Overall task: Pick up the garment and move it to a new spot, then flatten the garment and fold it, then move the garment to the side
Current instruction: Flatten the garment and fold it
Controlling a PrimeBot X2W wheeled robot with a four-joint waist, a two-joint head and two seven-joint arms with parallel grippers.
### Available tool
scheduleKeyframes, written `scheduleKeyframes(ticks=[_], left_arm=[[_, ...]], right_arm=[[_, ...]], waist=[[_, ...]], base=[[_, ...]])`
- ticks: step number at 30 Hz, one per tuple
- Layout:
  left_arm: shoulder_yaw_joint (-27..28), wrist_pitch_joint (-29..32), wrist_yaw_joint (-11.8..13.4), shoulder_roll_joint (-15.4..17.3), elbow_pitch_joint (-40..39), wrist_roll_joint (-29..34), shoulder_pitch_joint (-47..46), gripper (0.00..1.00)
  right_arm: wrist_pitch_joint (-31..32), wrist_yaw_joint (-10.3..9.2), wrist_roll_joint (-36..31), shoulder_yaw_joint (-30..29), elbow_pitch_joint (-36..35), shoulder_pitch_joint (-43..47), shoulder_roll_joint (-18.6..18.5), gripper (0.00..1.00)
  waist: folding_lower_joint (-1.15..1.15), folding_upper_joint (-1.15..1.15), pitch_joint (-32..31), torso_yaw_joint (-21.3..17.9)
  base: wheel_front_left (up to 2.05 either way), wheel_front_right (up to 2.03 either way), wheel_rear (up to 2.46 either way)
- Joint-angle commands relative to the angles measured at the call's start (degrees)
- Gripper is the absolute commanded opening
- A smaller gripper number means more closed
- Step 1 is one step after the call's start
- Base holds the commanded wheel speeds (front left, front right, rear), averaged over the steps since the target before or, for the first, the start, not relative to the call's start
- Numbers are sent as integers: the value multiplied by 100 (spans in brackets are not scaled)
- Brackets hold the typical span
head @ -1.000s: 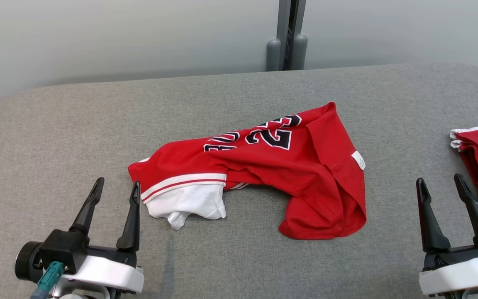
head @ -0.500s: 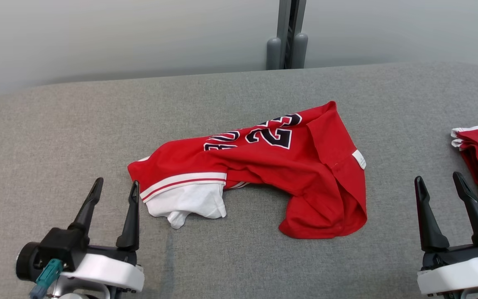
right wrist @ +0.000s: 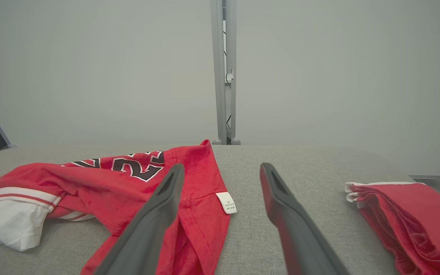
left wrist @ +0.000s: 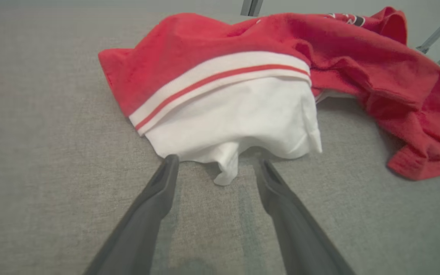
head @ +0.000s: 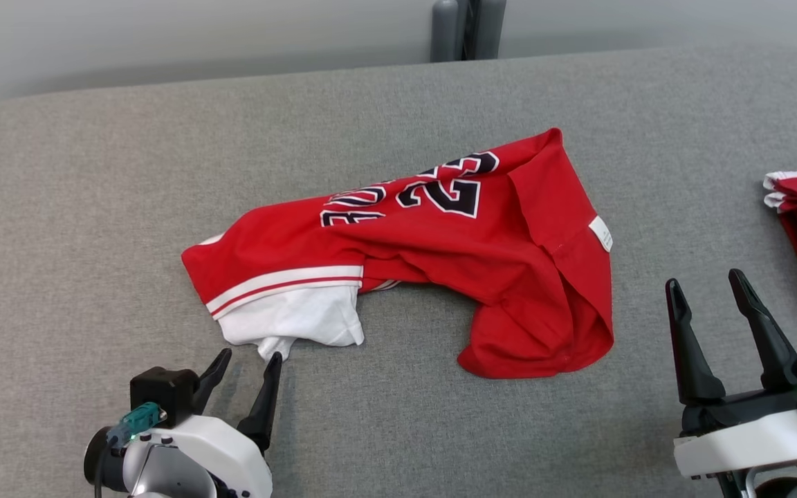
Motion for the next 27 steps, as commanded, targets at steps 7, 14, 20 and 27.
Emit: scheduleKeyframes(ticks=[7,14,20,27], left_arm=[[42,97,-107,51,199,-186,-251,20],[63,-74,-163,91,345,-212,-460,0],[21,-162,-154,85,428,-164,-609,0],[-25,-288,-177,53,478,-146,-740,0]], right_arm=[[-5,0,59,220,169,-226,-99,100],[117,0,145,947,546,-229,-431,100],[261,0,206,1420,1230,-411,-630,100],[128,0,208,1779,1956,-876,-729,95]], waist=[[0,0,386,-127],[0,0,525,-165],[0,0,623,-92],[0,0,718,25]], base=[[0,0,0],[0,0,0],[0,0,0],[0,0,0]])
